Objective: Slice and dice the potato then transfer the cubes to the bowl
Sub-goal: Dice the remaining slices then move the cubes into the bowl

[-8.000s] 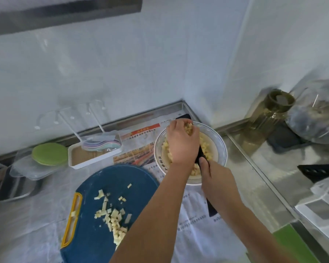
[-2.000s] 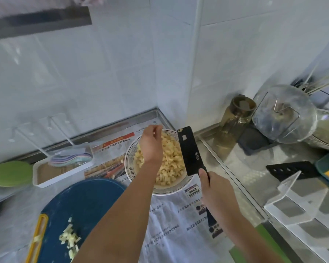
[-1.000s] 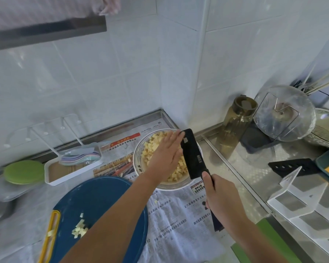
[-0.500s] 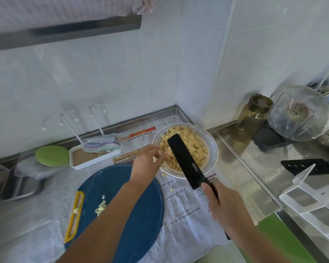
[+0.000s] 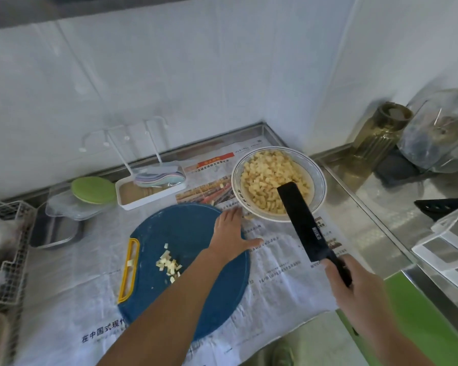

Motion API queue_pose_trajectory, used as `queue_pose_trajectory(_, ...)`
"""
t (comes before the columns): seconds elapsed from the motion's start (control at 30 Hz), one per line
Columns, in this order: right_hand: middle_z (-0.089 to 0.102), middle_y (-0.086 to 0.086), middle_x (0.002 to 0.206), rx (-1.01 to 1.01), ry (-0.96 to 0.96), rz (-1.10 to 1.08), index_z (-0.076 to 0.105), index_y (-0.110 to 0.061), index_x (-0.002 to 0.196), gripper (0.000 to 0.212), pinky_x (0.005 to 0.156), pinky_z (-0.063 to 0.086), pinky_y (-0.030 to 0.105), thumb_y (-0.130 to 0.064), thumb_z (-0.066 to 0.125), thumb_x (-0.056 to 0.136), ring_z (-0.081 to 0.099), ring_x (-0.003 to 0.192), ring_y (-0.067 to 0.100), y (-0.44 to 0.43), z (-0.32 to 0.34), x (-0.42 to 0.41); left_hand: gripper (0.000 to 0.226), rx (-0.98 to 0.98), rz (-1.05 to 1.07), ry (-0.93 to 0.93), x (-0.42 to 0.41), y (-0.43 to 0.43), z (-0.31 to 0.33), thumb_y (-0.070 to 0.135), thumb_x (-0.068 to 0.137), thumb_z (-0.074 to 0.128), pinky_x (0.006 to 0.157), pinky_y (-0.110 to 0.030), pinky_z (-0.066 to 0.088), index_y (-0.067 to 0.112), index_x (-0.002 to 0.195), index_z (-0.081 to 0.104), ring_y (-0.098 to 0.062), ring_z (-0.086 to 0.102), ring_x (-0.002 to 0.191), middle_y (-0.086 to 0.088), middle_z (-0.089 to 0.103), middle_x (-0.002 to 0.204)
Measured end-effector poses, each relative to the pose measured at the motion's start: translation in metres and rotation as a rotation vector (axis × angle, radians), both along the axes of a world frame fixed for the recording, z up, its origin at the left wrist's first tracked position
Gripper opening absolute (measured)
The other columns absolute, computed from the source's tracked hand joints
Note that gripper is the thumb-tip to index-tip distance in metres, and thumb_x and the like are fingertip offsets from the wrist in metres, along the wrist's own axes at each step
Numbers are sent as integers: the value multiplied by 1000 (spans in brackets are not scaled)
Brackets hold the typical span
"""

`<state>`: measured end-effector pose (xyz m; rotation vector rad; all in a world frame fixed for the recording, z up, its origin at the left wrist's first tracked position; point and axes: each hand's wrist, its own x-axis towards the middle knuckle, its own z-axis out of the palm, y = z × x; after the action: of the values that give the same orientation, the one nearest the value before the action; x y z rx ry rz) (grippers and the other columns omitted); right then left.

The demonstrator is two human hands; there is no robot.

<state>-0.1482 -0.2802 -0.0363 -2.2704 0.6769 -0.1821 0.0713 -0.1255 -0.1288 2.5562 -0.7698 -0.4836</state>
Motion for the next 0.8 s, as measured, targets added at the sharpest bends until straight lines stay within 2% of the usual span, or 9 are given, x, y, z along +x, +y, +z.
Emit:
queue_pose_trajectory(0.07,52,0,44,13,-8,-35,51,-23,71,23,35,40,34,-26,58,93,51,37,19,-1,-1,2,88,15,-65,-34,2,-13,-8,62,80,63,119,-37,11,14,148,33,-24,18,144,-4,27,155)
queue_pose_trajectory(0.13,54,4,46,9,-20,-50,51,-22,73,22,37,41,38,-26,57,94,53,40,22,-1,-1,5,66,21,-126,-70,0,-20,-14,54,86,60,115,-37,23,18,140,47,-24,30,137,-2,39,147)
queue_pose_trajectory(0.23,55,5,47,10,-29,-57,50,-26,73,23,37,41,40,-27,56,94,53,40,24,2,-2,9,36,-61,-115,4,-7,-21,-17,27,94,58,99,-34,41,12,126,58,-24,49,118,-4,49,131)
queue_pose_trajectory(0.3,55,6,47,9,-29,-63,50,-27,73,22,37,40,40,-29,55,94,53,40,26,2,-3,11,24,-59,-145,0,-10,-20,-15,17,95,54,89,-34,48,9,116,63,-25,58,103,-7,53,121)
queue_pose_trajectory(0.43,55,12,50,24,-17,-66,51,-21,74,25,43,44,44,-33,53,95,53,44,31,1,-5,16,17,35,-231,25,-7,-24,-4,8,92,53,79,-31,49,5,105,62,-29,60,91,-10,52,114)
queue_pose_trajectory(0.5,55,12,50,34,-20,-59,50,-21,73,26,43,43,43,-33,52,96,53,45,33,2,-3,21,11,70,-263,45,-5,-23,2,4,90,54,82,-35,51,2,97,62,-31,61,89,-12,53,110)
queue_pose_trajectory(0.6,56,13,51,28,-33,-46,48,-25,71,26,42,39,41,-31,53,96,53,45,31,5,2,35,13,155,-270,69,-3,-10,13,3,87,56,80,-37,51,-1,97,63,-26,57,87,-11,54,101)
queue_pose_trajectory(0.73,58,11,53,34,-45,-25,50,-25,73,24,44,44,45,-31,53,96,55,45,30,8,2,59,12,344,-73,86,11,29,25,4,84,57,73,-37,51,0,90,66,-30,64,89,-15,65,89)
queue_pose_trajectory(0.8,59,10,54,37,-52,-13,52,-25,76,22,45,46,48,-32,52,96,56,47,32,9,2,69,15,423,76,52,21,48,31,14,90,57,71,-35,50,3,89,68,-26,65,85,-10,65,84)
